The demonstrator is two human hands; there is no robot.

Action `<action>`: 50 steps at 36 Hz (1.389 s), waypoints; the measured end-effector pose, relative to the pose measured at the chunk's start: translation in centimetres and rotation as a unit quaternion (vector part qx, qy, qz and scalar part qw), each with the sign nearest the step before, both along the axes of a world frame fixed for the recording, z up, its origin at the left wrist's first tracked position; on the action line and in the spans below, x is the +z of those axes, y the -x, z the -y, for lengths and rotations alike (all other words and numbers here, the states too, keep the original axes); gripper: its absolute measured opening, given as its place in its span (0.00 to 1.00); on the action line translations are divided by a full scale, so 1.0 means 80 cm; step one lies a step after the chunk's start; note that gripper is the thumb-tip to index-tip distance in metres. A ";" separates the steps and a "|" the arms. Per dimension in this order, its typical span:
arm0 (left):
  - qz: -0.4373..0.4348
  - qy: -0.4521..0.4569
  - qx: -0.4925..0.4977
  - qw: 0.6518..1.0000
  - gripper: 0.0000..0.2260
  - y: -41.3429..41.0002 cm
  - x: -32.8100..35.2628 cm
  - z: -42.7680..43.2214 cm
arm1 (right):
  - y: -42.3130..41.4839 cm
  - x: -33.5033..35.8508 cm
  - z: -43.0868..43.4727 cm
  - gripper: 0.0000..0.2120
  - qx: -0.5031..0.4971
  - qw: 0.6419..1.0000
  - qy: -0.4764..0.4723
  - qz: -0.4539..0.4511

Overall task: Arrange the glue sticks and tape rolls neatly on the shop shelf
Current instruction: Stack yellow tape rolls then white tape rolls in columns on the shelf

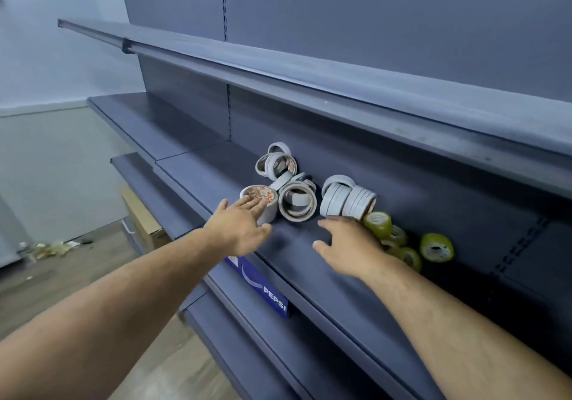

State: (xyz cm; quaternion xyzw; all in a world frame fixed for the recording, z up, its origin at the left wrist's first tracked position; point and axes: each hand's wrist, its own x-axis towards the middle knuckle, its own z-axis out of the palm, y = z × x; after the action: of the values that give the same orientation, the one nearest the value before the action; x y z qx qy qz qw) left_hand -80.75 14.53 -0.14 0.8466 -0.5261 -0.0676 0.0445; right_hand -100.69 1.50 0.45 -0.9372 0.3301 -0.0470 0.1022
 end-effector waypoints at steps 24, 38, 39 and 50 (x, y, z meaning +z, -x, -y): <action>0.052 0.106 -0.213 0.970 0.07 -0.154 -0.030 0.084 | -0.153 -0.051 -0.010 0.03 -0.156 0.985 0.042 -0.062; 0.050 0.169 -0.219 0.960 0.04 -0.137 -0.023 0.092 | -0.124 -0.041 -0.015 0.02 -0.145 0.984 0.095 -0.043; 0.051 0.164 -0.219 0.960 0.04 -0.135 -0.023 0.094 | -0.121 -0.039 -0.015 0.03 -0.143 0.985 0.093 -0.038; 0.055 0.149 -0.186 0.970 0.03 -0.120 0.000 0.092 | -0.097 -0.018 -0.012 0.09 -0.167 0.981 0.057 0.073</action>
State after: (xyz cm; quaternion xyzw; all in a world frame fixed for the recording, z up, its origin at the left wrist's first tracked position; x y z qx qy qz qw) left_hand -71.18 7.18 -0.16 0.7201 -0.6801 0.0513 0.1278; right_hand -92.96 2.49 -1.02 -0.8669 0.4708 -0.1509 0.0635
